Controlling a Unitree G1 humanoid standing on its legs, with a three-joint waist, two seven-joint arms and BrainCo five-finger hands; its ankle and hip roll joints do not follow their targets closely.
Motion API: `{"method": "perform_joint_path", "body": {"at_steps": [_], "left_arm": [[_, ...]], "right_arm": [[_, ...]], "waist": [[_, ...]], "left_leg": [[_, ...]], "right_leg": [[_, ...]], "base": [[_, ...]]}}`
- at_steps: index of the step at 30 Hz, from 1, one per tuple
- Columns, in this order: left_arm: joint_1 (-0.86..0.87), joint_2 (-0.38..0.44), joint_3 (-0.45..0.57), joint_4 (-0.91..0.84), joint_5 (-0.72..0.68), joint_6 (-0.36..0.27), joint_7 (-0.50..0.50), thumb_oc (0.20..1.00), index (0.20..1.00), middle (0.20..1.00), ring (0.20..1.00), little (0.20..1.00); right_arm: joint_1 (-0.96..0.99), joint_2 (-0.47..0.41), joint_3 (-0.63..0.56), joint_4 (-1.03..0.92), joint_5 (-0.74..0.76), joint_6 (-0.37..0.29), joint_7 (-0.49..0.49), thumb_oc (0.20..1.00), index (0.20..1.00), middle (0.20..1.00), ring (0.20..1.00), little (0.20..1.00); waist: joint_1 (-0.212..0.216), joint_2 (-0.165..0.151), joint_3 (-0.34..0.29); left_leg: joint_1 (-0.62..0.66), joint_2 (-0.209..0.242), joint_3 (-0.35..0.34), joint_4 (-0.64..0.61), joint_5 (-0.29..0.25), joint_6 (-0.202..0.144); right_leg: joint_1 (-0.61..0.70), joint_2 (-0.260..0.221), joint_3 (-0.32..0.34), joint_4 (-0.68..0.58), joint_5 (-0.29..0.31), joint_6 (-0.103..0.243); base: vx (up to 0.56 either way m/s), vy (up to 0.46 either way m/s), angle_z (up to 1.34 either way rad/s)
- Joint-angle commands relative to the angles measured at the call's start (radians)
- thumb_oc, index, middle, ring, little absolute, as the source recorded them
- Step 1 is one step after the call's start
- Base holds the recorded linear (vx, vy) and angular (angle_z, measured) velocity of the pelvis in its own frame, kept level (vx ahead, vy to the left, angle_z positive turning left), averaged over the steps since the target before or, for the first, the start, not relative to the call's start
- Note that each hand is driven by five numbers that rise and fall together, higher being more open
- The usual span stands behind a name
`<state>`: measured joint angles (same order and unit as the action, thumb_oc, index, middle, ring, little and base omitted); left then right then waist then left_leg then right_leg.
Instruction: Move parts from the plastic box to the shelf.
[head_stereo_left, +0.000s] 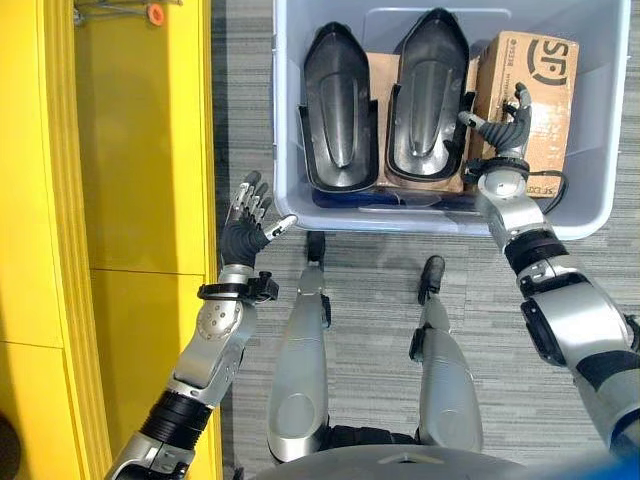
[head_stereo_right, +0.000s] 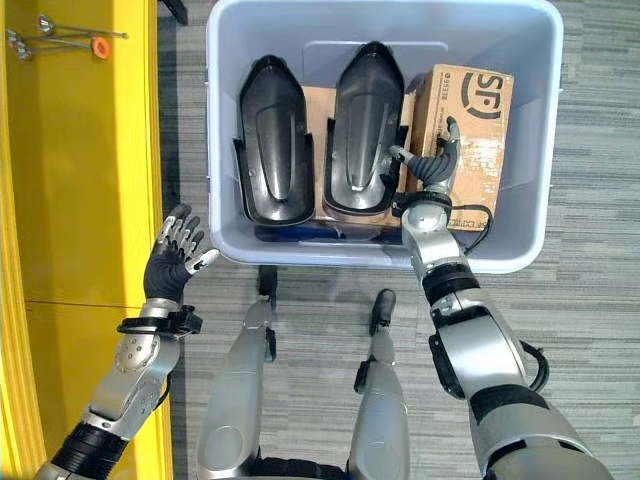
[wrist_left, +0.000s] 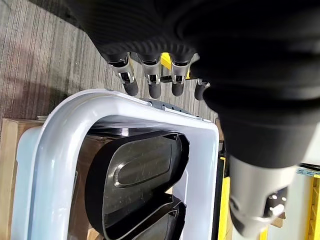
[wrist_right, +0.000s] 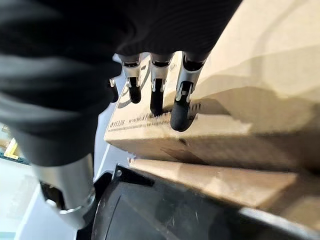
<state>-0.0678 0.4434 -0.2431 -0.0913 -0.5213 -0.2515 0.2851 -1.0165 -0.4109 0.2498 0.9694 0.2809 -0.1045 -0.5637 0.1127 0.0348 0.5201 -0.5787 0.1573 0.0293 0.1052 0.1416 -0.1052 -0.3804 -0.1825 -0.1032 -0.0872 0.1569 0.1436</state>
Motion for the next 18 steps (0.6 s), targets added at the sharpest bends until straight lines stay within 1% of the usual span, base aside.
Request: {"method": "perform_joint_path", "body": {"at_steps": [1, 4, 5, 6, 9, 10, 12, 17, 18], "left_arm": [[-0.012, 0.018, -0.043, -0.055, 0.010, -0.058, 0.013, 1.000, 1.000, 1.000, 1.000, 1.000], [-0.016, 0.016, -0.042, -0.051, 0.010, -0.059, 0.016, 1.000, 1.000, 1.000, 1.000, 1.000], [-0.018, 0.015, -0.042, -0.049, 0.011, -0.059, 0.018, 1.000, 1.000, 1.000, 1.000, 1.000], [-0.023, 0.014, -0.038, -0.048, 0.016, -0.058, 0.027, 1.000, 1.000, 1.000, 1.000, 1.000], [-0.025, 0.013, -0.037, -0.050, 0.017, -0.058, 0.031, 1.000, 1.000, 1.000, 1.000, 1.000], [-0.028, 0.013, -0.031, -0.052, 0.019, -0.059, 0.039, 1.000, 1.000, 1.000, 1.000, 1.000], [-0.024, 0.012, -0.024, -0.054, 0.025, -0.056, 0.046, 1.000, 1.000, 1.000, 1.000, 1.000], [-0.007, 0.016, -0.008, -0.069, 0.034, -0.052, 0.051, 1.000, 1.000, 1.000, 1.000, 1.000], [-0.007, 0.016, -0.008, -0.069, 0.034, -0.052, 0.051, 1.000, 1.000, 1.000, 1.000, 1.000]], "right_arm": [[-0.007, -0.016, 0.018, -0.018, -0.017, 0.006, 0.016, 1.000, 1.000, 1.000, 1.000, 1.000], [0.004, -0.013, 0.017, -0.054, -0.029, 0.005, 0.008, 1.000, 1.000, 1.000, 1.000, 1.000], [0.013, -0.009, 0.015, -0.085, -0.036, 0.002, 0.000, 1.000, 1.000, 1.000, 1.000, 1.000], [0.036, -0.001, 0.012, -0.175, -0.067, -0.002, -0.019, 1.000, 1.000, 1.000, 1.000, 1.000], [0.051, 0.004, 0.006, -0.216, -0.081, -0.003, -0.029, 1.000, 1.000, 1.000, 1.000, 1.000], [0.074, 0.010, -0.003, -0.300, -0.116, -0.001, -0.049, 1.000, 1.000, 1.000, 1.000, 1.000], [0.101, 0.013, -0.014, -0.399, -0.163, 0.001, -0.064, 1.000, 1.000, 1.000, 1.000, 1.000], [0.164, 0.027, -0.037, -0.576, -0.248, 0.011, -0.065, 1.000, 1.000, 1.000, 1.000, 1.000], [0.165, 0.028, -0.038, -0.577, -0.248, 0.012, -0.064, 1.000, 1.000, 1.000, 1.000, 1.000]], "waist": [[0.019, 0.015, 0.000], [0.016, 0.011, 0.000], [0.014, 0.009, 0.000], [0.009, 0.004, 0.000], [0.007, 0.002, 0.000], [0.002, -0.002, 0.000], [-0.001, -0.005, 0.000], [-0.006, -0.011, 0.000], [-0.006, -0.011, 0.000]], "left_leg": [[-0.016, -0.015, -0.005, 0.044, -0.084, 0.018], [-0.016, -0.016, -0.006, 0.044, -0.085, 0.019], [-0.016, -0.016, -0.007, 0.045, -0.086, 0.019], [-0.015, -0.017, -0.006, 0.046, -0.089, 0.020], [-0.014, -0.018, -0.006, 0.047, -0.090, 0.020], [-0.014, -0.018, -0.006, 0.048, -0.092, 0.021], [-0.014, -0.019, -0.007, 0.049, -0.093, 0.022], [-0.016, -0.023, -0.013, 0.053, -0.097, 0.025], [-0.016, -0.023, -0.013, 0.054, -0.097, 0.025]], "right_leg": [[-0.037, -0.061, -0.037, 0.158, -0.121, 0.010], [-0.035, -0.061, -0.038, 0.157, -0.122, 0.010], [-0.033, -0.060, -0.039, 0.157, -0.122, 0.010], [-0.032, -0.060, -0.038, 0.156, -0.123, 0.010], [-0.031, -0.061, -0.038, 0.156, -0.123, 0.010], [-0.030, -0.062, -0.039, 0.156, -0.122, 0.010], [-0.029, -0.062, -0.040, 0.155, -0.123, 0.010], [-0.021, -0.064, -0.041, 0.155, -0.125, 0.009], [-0.021, -0.065, -0.041, 0.155, -0.126, 0.009]], "base": [[0.00, 0.000, 0.00], [0.00, 0.000, 0.00], [0.00, 0.000, 0.00], [0.00, 0.000, 0.00], [0.00, 0.000, 0.00], [0.01, 0.001, 0.04], [0.01, -0.002, 0.05], [0.00, 0.001, 0.01], [0.00, 0.000, 0.00]]}}
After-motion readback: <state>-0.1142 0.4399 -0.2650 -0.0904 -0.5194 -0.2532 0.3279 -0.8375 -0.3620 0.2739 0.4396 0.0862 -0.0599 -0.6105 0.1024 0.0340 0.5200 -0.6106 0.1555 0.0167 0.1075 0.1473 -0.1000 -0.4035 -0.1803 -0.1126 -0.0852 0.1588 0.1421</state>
